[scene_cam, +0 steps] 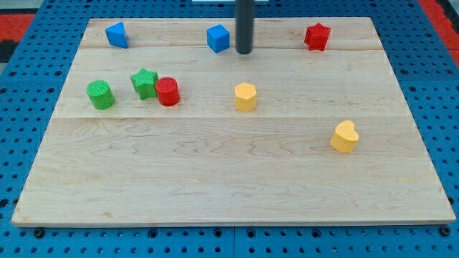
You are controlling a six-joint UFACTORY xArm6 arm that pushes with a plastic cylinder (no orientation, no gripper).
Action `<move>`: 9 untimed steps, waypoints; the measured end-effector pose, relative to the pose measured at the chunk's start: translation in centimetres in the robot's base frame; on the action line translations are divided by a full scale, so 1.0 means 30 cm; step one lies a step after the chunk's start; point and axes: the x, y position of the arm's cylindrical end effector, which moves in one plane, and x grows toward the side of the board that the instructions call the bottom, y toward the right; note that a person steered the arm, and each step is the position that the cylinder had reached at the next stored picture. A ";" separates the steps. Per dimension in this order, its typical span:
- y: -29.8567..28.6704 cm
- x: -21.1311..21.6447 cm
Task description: Push the red star vertical to the yellow heart
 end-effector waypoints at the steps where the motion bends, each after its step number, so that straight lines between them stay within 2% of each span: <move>1: 0.046 0.003; 4: 0.046 0.003; 5: 0.033 -0.071; 6: 0.155 -0.228; 7: 0.347 -0.253; 8: 0.492 -0.128; 9: 0.505 -0.009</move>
